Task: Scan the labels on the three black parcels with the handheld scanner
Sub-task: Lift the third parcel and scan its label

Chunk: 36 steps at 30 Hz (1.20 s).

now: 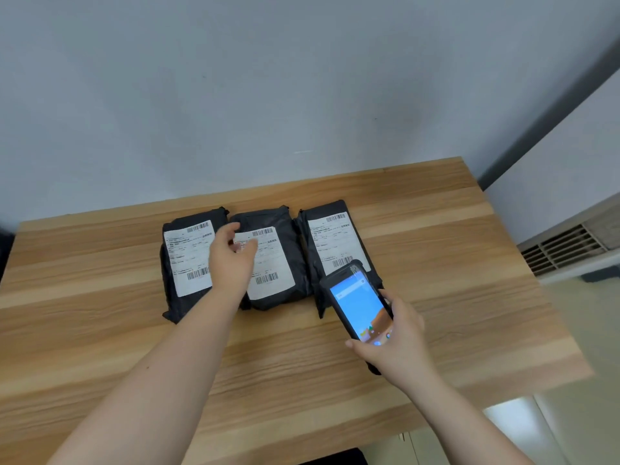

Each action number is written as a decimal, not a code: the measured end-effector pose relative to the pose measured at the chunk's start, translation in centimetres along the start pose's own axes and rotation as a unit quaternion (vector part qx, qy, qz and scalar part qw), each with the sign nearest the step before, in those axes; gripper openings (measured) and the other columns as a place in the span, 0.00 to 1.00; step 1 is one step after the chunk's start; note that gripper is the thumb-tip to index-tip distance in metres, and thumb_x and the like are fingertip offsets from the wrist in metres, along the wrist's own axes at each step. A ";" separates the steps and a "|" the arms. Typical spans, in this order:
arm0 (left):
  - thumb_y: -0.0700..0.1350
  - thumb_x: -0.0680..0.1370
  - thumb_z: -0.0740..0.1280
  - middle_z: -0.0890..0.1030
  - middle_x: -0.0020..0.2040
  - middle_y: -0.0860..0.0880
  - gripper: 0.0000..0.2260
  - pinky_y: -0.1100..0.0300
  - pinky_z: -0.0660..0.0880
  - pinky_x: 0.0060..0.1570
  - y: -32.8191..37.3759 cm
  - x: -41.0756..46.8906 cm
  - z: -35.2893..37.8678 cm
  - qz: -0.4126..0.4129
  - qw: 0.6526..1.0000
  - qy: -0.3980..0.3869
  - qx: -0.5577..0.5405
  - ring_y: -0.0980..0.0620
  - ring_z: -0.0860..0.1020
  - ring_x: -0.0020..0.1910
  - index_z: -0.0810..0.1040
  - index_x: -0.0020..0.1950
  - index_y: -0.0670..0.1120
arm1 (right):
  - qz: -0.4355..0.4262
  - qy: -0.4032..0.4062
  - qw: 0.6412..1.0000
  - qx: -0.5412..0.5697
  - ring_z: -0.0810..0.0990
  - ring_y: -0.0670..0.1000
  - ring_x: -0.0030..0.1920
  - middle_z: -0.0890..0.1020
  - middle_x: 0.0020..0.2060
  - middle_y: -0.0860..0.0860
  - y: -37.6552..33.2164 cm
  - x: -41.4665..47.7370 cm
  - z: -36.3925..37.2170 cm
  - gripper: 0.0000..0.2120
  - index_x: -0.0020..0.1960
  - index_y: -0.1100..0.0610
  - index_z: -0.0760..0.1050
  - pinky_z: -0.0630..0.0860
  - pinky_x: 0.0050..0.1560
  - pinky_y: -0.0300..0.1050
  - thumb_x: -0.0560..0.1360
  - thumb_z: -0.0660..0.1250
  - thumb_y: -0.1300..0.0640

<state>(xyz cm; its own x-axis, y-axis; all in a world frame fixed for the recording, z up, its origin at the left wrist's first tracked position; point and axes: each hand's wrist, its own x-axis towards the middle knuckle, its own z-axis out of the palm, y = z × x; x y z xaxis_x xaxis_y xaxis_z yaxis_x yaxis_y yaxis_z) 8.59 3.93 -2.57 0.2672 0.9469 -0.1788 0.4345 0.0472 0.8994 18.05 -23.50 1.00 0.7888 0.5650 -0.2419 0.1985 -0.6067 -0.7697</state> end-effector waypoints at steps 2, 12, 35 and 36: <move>0.48 0.76 0.71 0.78 0.60 0.50 0.15 0.58 0.76 0.40 0.6 -1.0 2.5 -0.047 0.998 -0.043 -0.008 0.54 0.79 0.47 0.75 0.62 0.55 | 0.002 0.009 1.000 0.003 0.63 0.45 0.56 0.71 0.44 0.37 0.6 -0.1 -0.7 0.45 0.70 0.49 0.65 0.63 0.51 0.41 0.58 0.82 0.53; 0.46 0.78 0.69 0.81 0.58 0.44 0.18 0.47 0.79 0.57 1.0 -2.6 12.0 -0.197 0.966 -0.165 -0.003 0.44 0.79 0.54 0.76 0.65 0.40 | 0.035 0.045 0.998 -0.021 0.64 0.47 0.53 0.68 0.43 0.36 4.3 -0.1 -4.3 0.44 0.68 0.52 0.67 0.63 0.49 0.42 0.57 0.82 0.53; 0.44 0.77 0.70 0.85 0.46 0.46 0.12 0.50 0.81 0.36 4.6 -3.5 10.2 -0.230 0.943 -0.155 -0.184 0.48 0.83 0.47 0.71 0.36 0.47 | 0.031 0.013 0.999 -0.022 0.61 0.44 0.56 0.66 0.48 0.32 3.4 -0.3 -8.1 0.44 0.69 0.49 0.65 0.63 0.53 0.41 0.58 0.81 0.50; 0.44 0.77 0.71 0.86 0.46 0.46 0.14 0.49 0.82 0.38 4.9 -3.4 9.6 -0.215 0.947 -0.149 -0.186 0.47 0.84 0.47 0.70 0.35 0.47 | 0.026 0.014 0.999 -0.017 0.62 0.44 0.56 0.66 0.49 0.33 3.0 -0.4 -8.3 0.43 0.69 0.49 0.65 0.63 0.53 0.41 0.58 0.81 0.51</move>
<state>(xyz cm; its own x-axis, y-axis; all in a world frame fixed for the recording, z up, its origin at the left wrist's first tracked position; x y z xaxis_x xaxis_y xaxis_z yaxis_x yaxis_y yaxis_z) 18.07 -2.08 -1.33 0.3898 0.6856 -0.6148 0.2394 0.5692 0.7865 23.15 -30.19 3.65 0.8142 0.5168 -0.2645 0.1760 -0.6538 -0.7359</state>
